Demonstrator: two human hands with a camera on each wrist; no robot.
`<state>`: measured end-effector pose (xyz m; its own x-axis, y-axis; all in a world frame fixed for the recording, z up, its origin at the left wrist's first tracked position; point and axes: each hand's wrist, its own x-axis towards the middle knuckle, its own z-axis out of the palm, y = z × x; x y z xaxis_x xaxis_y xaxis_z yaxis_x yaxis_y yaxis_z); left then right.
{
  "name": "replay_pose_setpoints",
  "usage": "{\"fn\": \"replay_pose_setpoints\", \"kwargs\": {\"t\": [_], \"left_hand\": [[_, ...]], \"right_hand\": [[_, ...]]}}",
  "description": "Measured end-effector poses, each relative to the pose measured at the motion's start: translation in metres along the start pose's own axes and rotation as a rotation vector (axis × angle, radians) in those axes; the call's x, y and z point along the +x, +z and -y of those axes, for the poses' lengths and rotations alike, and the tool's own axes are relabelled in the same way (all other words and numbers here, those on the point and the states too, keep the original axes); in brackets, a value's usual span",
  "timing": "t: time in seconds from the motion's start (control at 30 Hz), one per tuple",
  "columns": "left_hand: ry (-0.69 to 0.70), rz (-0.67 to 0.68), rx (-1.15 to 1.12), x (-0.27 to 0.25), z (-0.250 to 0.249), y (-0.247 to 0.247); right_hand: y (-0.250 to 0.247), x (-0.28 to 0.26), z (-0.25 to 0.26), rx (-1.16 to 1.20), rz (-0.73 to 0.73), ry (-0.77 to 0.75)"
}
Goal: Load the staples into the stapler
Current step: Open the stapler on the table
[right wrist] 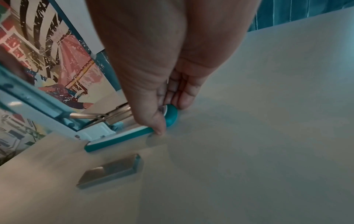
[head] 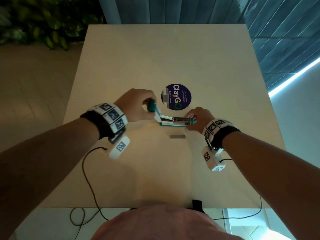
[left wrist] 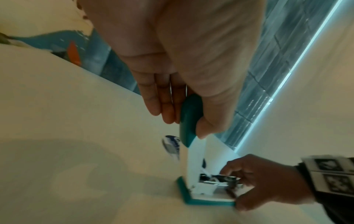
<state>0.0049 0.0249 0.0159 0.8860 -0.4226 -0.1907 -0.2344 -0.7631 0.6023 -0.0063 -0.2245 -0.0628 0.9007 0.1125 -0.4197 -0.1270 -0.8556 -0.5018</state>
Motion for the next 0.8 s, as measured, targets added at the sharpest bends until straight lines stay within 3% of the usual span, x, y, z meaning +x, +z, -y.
{"fn": "replay_pose_setpoints", "kwargs": {"t": [0.23, 0.67, 0.8], "left_hand": [[-0.128, -0.071, 0.003, -0.019, 0.062, 0.009], [-0.218, -0.038, 0.03, -0.021, 0.079, 0.039], [-0.223, -0.051, 0.025, -0.022, 0.079, 0.039]], "right_hand": [[0.0, -0.001, 0.002, -0.015, -0.01, 0.006], [0.005, -0.008, 0.003, -0.016, -0.063, 0.006], [0.011, -0.031, 0.02, 0.018, -0.206, -0.205]]}}
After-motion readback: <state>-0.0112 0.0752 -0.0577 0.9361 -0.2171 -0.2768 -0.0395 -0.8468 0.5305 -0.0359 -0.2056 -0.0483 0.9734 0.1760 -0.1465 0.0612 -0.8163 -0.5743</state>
